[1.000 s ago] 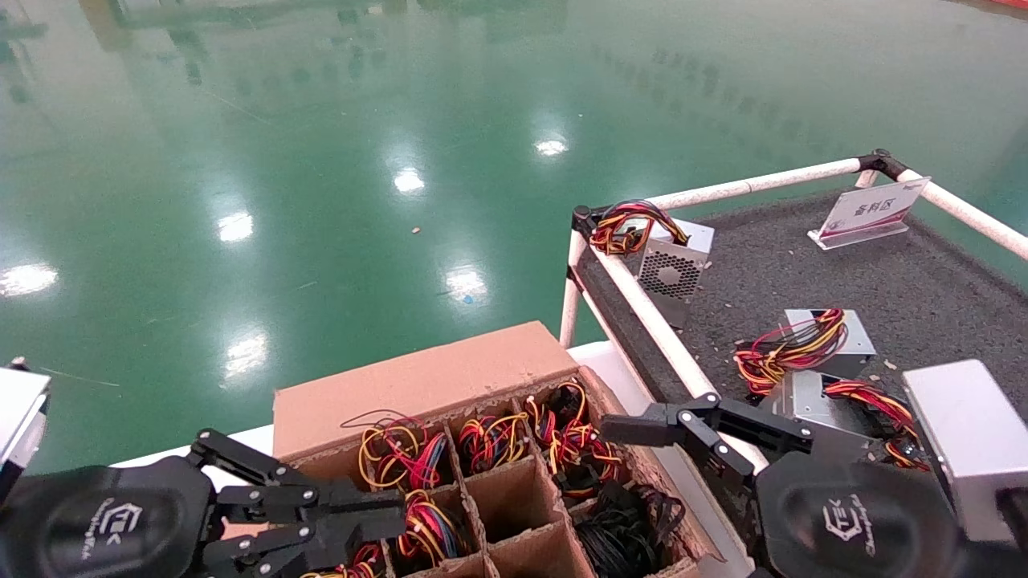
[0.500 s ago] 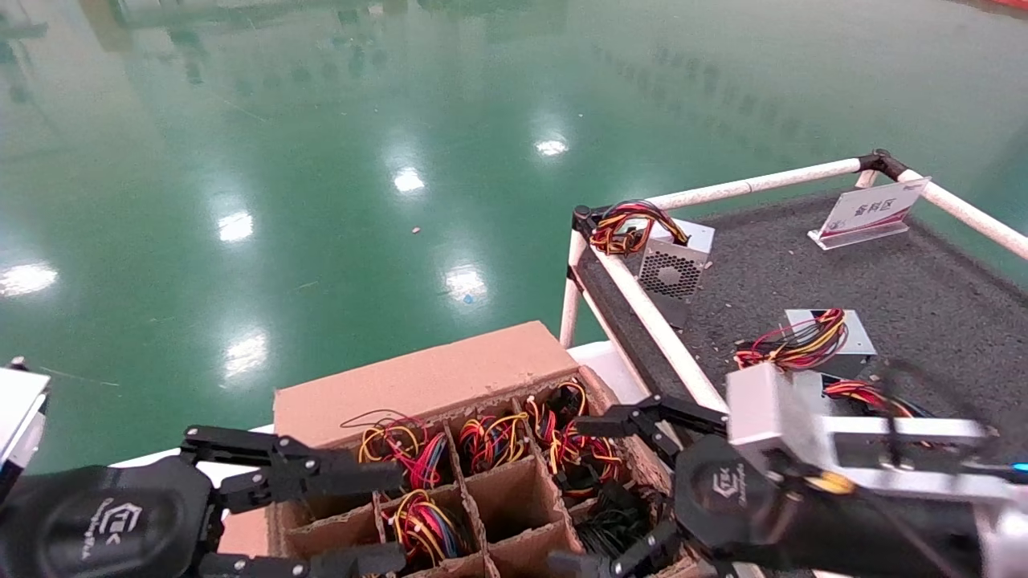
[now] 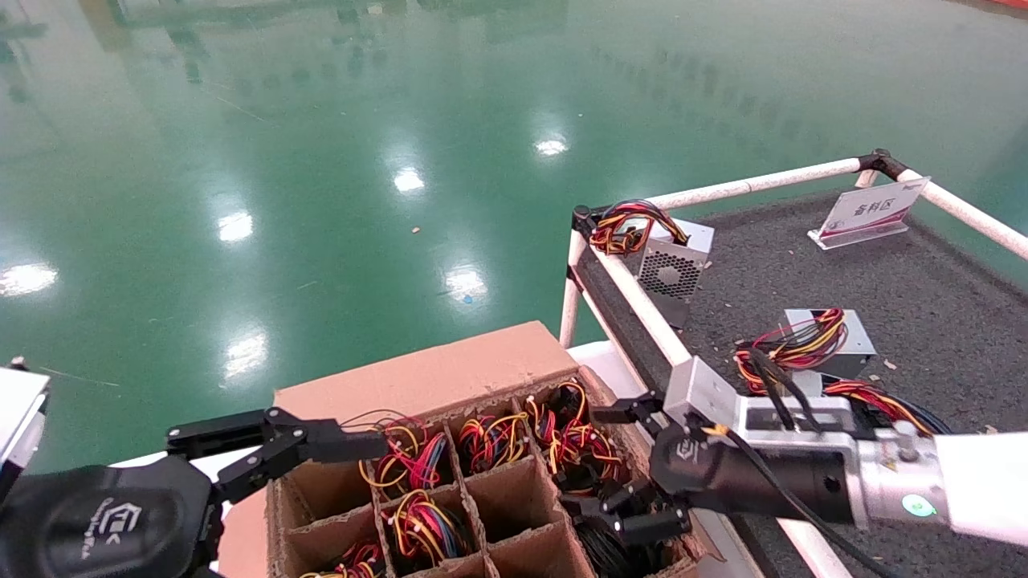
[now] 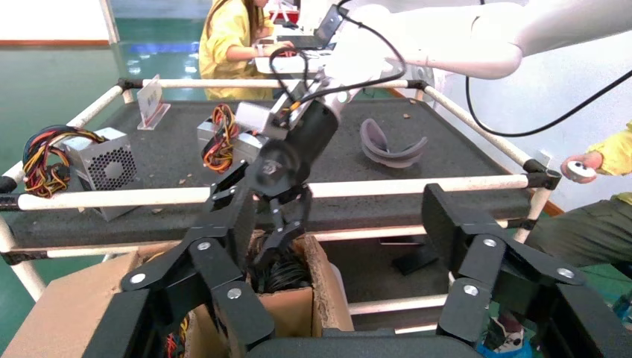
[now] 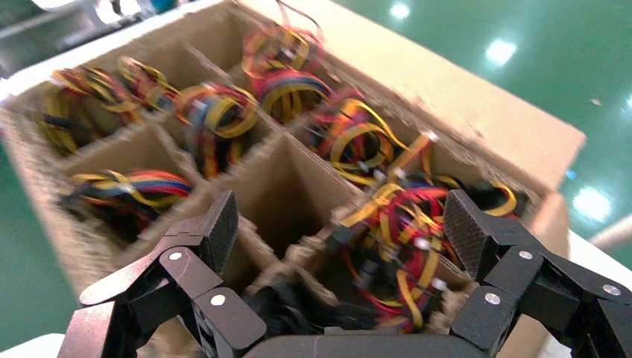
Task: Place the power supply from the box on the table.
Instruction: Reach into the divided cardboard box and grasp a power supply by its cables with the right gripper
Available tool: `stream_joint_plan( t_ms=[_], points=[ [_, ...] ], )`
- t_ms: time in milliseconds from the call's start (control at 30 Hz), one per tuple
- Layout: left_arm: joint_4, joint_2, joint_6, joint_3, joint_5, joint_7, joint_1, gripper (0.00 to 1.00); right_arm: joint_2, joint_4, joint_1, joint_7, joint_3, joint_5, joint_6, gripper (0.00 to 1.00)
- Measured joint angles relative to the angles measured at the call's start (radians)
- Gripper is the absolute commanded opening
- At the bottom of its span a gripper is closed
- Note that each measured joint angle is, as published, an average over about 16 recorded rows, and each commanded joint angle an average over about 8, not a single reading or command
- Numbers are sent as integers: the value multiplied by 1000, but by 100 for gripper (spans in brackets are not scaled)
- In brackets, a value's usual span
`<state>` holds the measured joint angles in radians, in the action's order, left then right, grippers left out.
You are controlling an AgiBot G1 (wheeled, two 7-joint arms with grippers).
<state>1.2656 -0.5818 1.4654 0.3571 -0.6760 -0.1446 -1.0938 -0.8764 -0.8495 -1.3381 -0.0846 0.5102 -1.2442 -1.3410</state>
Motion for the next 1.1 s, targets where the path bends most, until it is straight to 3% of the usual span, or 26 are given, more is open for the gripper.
stream_joint_plan(
  t_ms=[33,233,300,667,1100],
  points=[
    [0,0,0,0,0,0,0,100,-11,26,-10,12,4,-8,0,91],
    [0,0,0,0,0,0,0,100,-73,171,-63,80,24,-42,-6,16],
    [0,0,0,0,0,0,0,100,-91,213,-77,101,30,-50,-9,0],
    [0,0,0,0,0,0,0,100,-154,380,-130,176,45,-72,-14,0],
    [0,0,0,0,0,0,0,100,-183,478,-162,213,50,-81,-15,0]
  ],
)
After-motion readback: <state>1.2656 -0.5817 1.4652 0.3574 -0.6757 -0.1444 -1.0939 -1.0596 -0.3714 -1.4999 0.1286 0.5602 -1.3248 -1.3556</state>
